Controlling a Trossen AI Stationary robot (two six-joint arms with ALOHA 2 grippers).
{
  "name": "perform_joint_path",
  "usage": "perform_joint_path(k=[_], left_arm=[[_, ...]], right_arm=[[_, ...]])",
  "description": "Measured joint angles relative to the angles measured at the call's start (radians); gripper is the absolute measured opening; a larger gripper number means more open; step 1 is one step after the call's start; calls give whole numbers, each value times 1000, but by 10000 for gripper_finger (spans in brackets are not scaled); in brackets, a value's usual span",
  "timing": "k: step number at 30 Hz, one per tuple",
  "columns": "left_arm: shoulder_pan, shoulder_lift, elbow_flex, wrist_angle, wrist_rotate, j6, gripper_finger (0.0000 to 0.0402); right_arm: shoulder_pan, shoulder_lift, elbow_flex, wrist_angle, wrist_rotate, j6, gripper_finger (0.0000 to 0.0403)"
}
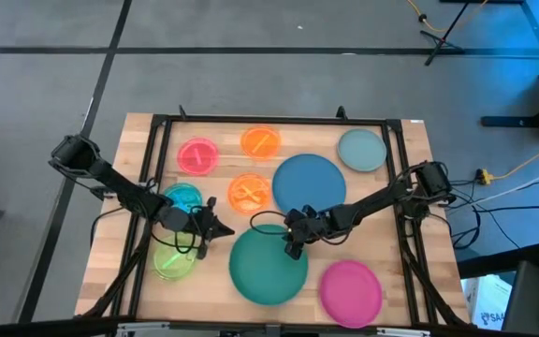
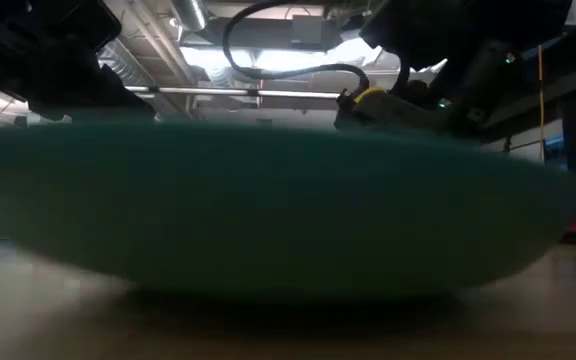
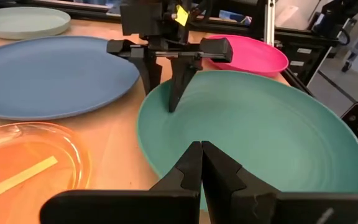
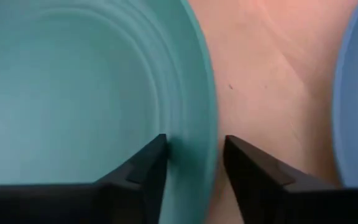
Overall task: Stack plastic plates
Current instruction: Stack the green plate on top of the blue plate
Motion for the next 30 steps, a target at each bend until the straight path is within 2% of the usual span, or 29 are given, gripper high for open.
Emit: perform_joint_path(k=[11,20,30], left_arm=[[11,0,0,8,20,26,0],[22,0,0,23,31,47,0],[22,0,0,43,43,48,0]], right_arm=[[-6,0,2,29,40,-12,10],[-6,-16,-1,41,70,-45,5],[-22,-112,-2,9,107,-100,1]])
